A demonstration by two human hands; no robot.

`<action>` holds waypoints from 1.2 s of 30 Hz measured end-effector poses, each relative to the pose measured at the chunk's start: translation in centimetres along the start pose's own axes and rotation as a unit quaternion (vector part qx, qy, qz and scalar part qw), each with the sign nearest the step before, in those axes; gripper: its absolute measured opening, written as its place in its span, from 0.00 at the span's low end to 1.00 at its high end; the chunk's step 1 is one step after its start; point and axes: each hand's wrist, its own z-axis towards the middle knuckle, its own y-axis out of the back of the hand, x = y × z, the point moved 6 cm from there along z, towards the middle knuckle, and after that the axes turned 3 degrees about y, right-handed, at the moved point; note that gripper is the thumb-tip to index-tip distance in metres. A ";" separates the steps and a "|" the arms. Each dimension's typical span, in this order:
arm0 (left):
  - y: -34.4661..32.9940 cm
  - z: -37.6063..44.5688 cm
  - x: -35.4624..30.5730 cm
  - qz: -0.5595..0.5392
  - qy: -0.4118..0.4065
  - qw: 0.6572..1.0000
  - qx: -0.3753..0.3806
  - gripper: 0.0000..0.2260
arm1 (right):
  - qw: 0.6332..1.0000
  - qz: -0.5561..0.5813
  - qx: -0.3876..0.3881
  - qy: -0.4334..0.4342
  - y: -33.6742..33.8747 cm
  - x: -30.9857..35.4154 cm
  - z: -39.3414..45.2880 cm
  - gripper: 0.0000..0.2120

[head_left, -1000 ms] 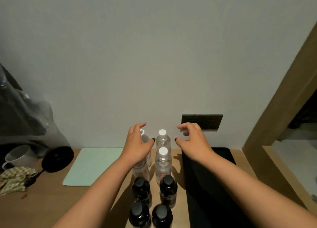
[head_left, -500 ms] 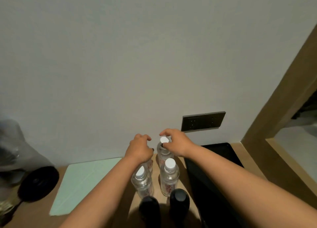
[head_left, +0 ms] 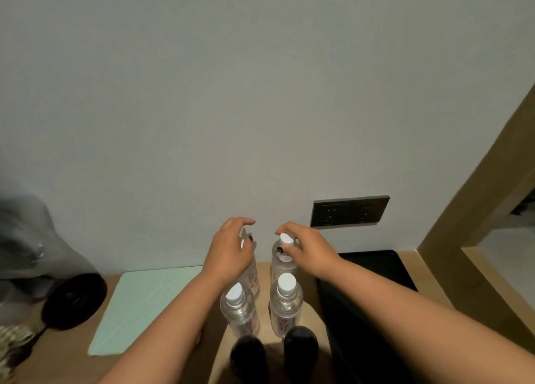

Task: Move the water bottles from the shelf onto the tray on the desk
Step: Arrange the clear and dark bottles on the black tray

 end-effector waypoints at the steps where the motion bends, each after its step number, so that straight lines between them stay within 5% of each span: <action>1: 0.6 -0.3 -0.7 -0.031 -0.019 0.999 -0.025 0.17 | 1.000 0.014 -0.013 0.007 0.8 0.0 -0.3 0.14; 10: -1.5 -1.3 -7.2 -0.251 -0.039 0.965 0.066 0.28 | 0.987 0.033 -0.095 0.124 11.3 5.5 -2.5 0.15; 16: -3.0 -1.6 -12.4 -0.232 -0.077 0.968 0.055 0.28 | 0.971 0.025 -0.180 0.157 16.7 8.2 -4.9 0.16; 22: -4.6 -2.2 -14.7 -0.237 -0.057 0.969 0.035 0.25 | 0.956 0.086 -0.272 0.061 18.4 5.8 -6.5 0.18; 36: -8.1 -2.2 -12.3 -0.170 -0.031 0.971 0.166 0.31 | 0.976 0.064 -0.195 -0.066 15.2 -2.2 -5.6 0.15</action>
